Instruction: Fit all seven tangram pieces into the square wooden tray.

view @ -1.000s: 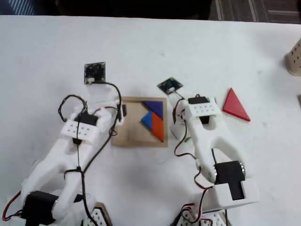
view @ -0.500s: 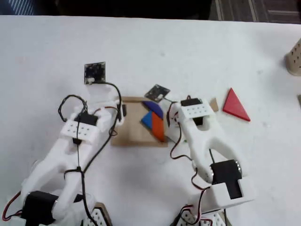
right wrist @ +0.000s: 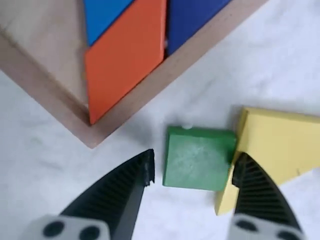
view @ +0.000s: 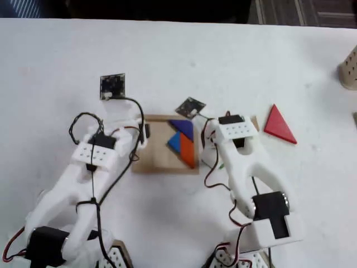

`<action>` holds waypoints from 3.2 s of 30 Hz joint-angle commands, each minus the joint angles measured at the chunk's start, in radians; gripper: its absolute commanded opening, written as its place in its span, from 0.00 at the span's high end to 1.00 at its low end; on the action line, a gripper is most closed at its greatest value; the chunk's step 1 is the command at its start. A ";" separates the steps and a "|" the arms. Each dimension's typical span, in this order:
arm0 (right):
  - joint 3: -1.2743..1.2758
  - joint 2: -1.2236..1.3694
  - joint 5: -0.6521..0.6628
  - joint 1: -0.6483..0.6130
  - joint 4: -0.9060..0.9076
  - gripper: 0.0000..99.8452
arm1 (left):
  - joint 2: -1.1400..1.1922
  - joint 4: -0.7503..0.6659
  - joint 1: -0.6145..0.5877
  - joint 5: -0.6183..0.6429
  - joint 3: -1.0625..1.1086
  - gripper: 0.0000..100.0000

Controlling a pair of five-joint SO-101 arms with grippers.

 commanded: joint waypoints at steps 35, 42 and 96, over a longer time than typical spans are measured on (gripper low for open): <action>0.074 -0.085 -0.334 -0.081 -0.160 0.76 | -0.045 -0.055 -0.015 0.003 -0.006 0.84; -0.103 0.093 -0.368 -0.076 -0.025 0.77 | -0.045 -0.055 -0.015 0.003 -0.006 0.84; -0.706 0.278 -0.468 -0.441 0.163 0.75 | -0.045 -0.060 -0.323 0.005 -0.005 0.84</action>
